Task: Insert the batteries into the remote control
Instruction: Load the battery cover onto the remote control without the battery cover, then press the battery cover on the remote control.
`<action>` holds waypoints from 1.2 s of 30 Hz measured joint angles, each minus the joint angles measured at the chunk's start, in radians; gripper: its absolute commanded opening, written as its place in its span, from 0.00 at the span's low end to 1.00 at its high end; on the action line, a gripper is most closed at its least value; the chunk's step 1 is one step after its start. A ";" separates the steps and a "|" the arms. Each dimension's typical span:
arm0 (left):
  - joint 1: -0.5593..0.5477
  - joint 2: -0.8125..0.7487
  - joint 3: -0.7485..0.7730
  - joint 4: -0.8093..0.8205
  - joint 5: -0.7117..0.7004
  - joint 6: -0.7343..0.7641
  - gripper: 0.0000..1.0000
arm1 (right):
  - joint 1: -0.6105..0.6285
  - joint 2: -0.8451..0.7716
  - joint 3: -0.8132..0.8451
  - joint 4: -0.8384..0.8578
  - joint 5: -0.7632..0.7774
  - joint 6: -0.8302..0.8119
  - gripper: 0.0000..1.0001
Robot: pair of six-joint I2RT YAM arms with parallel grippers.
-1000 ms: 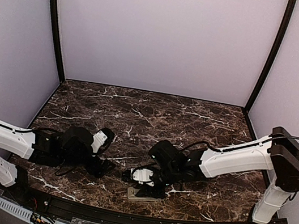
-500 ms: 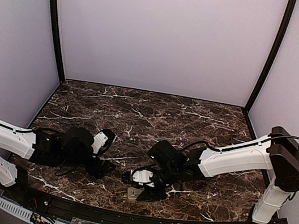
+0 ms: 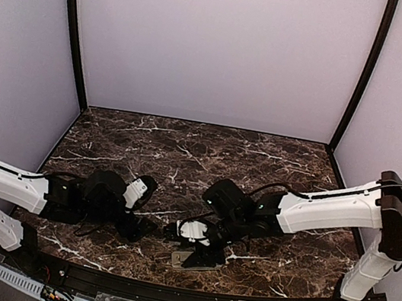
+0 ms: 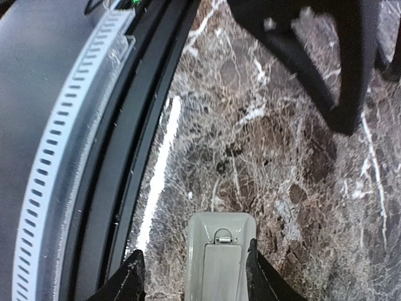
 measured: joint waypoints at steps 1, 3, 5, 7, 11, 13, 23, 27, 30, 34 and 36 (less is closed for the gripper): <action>0.000 0.000 0.000 0.008 0.005 0.007 0.74 | -0.003 -0.026 0.000 -0.005 -0.016 0.004 0.50; 0.000 -0.005 -0.004 0.025 0.019 0.019 0.66 | -0.014 -0.079 -0.001 -0.004 -0.042 0.026 0.40; 0.000 -0.008 -0.013 0.048 0.038 0.031 0.59 | -0.040 -0.145 -0.009 0.018 -0.064 0.093 0.24; -0.004 -0.002 -0.019 0.066 0.057 0.042 0.53 | -0.071 -0.198 -0.021 0.049 -0.068 0.186 0.15; -0.041 0.049 -0.022 0.111 0.084 0.066 0.42 | -0.105 -0.224 -0.041 0.089 -0.039 0.423 0.01; -0.075 0.090 -0.022 0.138 0.098 0.082 0.33 | -0.104 -0.216 -0.065 0.103 -0.035 0.526 0.00; -0.145 0.273 -0.004 0.213 0.177 0.128 0.18 | -0.072 -0.144 -0.176 0.133 -0.010 0.868 0.00; -0.151 0.300 0.023 0.231 0.194 0.138 0.16 | -0.069 -0.114 -0.193 0.160 -0.002 0.927 0.00; -0.152 0.299 0.028 0.257 0.202 0.145 0.15 | -0.069 -0.097 -0.206 0.173 0.002 0.957 0.00; -0.152 0.299 0.031 0.280 0.216 0.147 0.13 | -0.069 -0.076 -0.208 0.176 0.005 0.972 0.00; -0.152 0.304 0.040 0.286 0.219 0.150 0.12 | -0.069 -0.074 -0.208 0.176 0.009 0.973 0.00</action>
